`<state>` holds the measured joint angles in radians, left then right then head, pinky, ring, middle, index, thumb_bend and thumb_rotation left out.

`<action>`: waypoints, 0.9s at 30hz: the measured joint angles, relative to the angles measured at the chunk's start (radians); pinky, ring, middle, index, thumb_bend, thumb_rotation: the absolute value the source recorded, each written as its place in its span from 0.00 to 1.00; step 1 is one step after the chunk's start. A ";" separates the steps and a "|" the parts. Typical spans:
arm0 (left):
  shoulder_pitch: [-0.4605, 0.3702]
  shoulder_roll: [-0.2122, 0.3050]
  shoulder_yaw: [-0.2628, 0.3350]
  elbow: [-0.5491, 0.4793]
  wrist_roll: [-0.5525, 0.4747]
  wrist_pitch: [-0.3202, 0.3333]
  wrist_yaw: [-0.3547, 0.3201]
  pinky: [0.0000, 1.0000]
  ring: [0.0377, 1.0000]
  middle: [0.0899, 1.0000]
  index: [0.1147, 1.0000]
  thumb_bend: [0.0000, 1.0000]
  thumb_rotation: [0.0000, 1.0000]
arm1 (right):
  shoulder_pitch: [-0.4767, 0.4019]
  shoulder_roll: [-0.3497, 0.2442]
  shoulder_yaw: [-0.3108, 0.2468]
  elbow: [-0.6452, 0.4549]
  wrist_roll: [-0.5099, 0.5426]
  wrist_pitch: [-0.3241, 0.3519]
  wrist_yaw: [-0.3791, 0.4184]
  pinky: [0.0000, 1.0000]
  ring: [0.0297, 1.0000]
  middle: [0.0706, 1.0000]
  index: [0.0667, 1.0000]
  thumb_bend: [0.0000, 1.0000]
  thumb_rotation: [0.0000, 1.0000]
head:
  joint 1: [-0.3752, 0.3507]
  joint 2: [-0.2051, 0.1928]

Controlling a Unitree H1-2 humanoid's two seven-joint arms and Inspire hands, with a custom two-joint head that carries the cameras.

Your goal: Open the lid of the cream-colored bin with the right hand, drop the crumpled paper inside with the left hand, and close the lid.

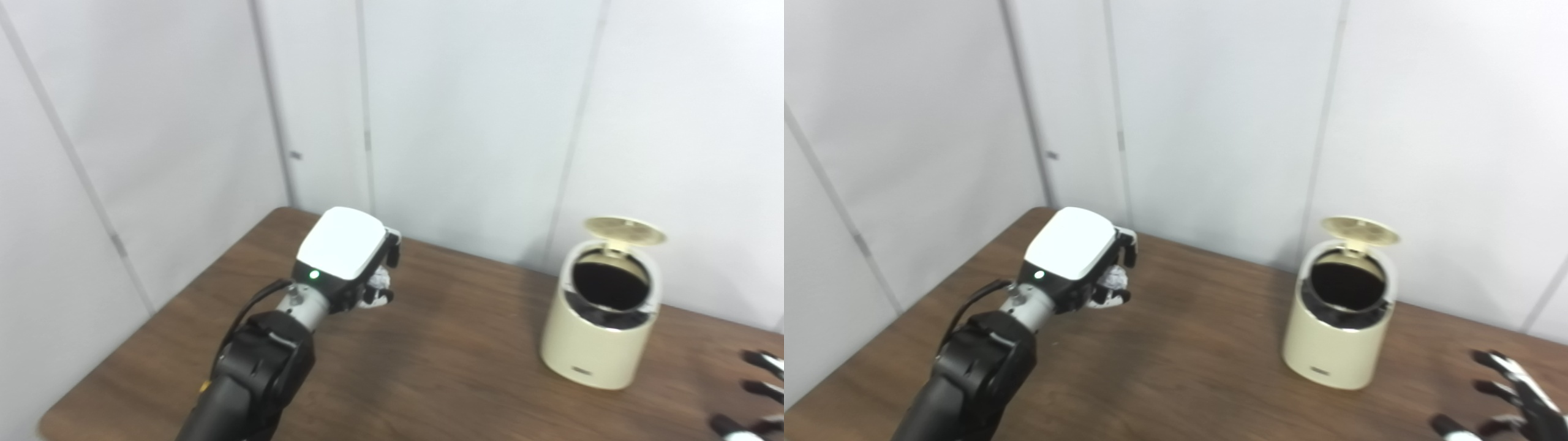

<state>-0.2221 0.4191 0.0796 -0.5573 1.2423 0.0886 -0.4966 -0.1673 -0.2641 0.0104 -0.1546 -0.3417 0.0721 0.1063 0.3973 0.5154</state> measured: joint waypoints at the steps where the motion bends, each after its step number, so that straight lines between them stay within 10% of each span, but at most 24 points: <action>1: -0.006 -0.003 -0.004 0.005 -0.003 -0.006 0.014 0.61 0.48 0.42 0.43 0.53 0.00 | 0.000 0.001 0.001 0.001 -0.001 0.000 0.000 0.56 0.81 0.92 0.83 0.79 0.52 | -0.020 0.000; 11: -0.084 -0.050 -0.075 0.088 -0.068 -0.066 0.142 0.58 0.45 0.40 0.45 0.52 0.00 | 0.000 0.042 0.014 -0.032 0.012 0.041 0.002 0.64 0.79 0.91 0.82 0.72 0.26 | -0.144 -0.017; 27: -0.233 -0.142 -0.193 0.219 -0.106 -0.104 0.254 0.56 0.46 0.40 0.45 0.52 0.00 | -0.006 0.074 0.034 -0.064 -0.027 0.054 -0.017 0.65 0.79 0.89 0.79 0.77 0.25 | -0.285 -0.043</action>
<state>-0.4547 0.2771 -0.1137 -0.3383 1.1365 -0.0154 -0.2425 -0.1731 -0.1904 0.0440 -0.2185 -0.3682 0.1263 0.0897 0.1121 0.4725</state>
